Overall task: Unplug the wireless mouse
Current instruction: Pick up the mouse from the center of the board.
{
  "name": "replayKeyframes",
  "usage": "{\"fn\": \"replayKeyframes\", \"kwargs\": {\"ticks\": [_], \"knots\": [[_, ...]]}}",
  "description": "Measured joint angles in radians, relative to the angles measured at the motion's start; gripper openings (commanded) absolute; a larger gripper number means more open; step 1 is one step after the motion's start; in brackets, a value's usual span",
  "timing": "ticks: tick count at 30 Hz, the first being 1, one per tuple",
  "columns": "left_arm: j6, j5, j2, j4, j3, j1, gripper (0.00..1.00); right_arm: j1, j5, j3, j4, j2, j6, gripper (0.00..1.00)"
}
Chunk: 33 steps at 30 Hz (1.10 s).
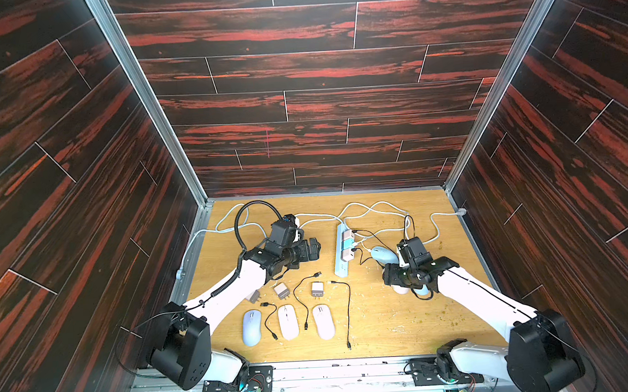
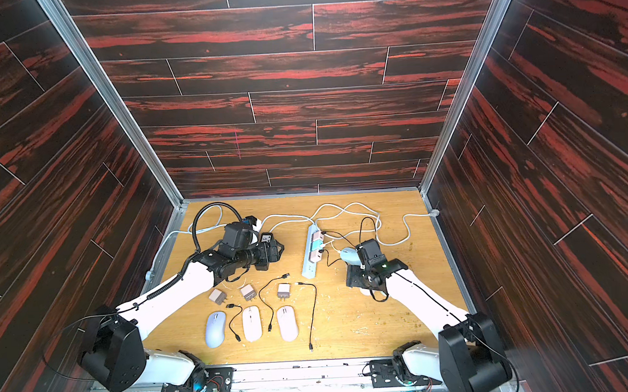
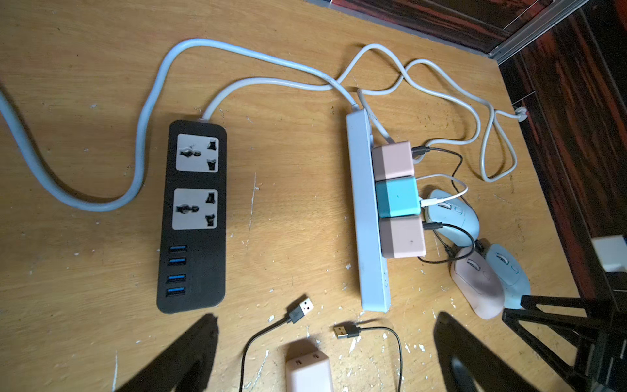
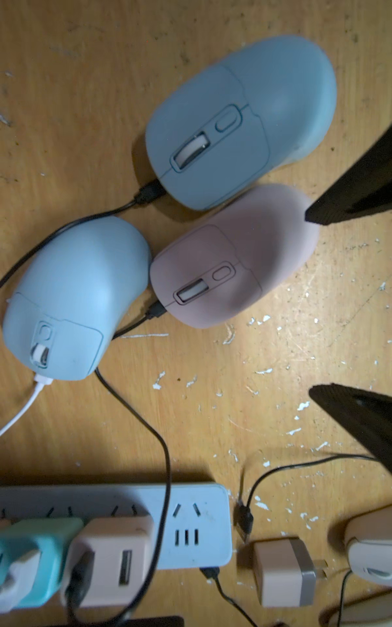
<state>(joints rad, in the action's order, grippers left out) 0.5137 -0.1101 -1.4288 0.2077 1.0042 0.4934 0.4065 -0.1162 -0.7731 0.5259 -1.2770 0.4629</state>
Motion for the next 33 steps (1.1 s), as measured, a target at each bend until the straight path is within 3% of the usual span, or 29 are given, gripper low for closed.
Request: {"fn": "replayKeyframes", "kwargs": {"ticks": [4, 12, 16, 25, 33], "knots": [[0.011, -0.015, 0.002, -0.006, -0.010, 0.000, 1.00, -0.010, 0.001, -0.045, 0.009, -0.050, -0.069, 0.79], [0.018, -0.026, 0.003, -0.011, -0.010, 0.000, 1.00, -0.027, -0.003, -0.073, 0.036, -0.146, -0.147, 0.93], [0.018, -0.028, 0.002, -0.012, -0.010, 0.000, 1.00, -0.027, -0.005, -0.092, 0.035, -0.189, -0.175, 0.93], [0.019, -0.041, -0.021, -0.014, -0.010, 0.000, 1.00, -0.042, 0.003, -0.099, 0.018, -0.283, -0.221, 0.83], [0.026, -0.066, -0.037, -0.018, -0.010, 0.000, 0.98, -0.041, 0.088, -0.071, -0.032, -0.269, -0.238, 0.71]]}}
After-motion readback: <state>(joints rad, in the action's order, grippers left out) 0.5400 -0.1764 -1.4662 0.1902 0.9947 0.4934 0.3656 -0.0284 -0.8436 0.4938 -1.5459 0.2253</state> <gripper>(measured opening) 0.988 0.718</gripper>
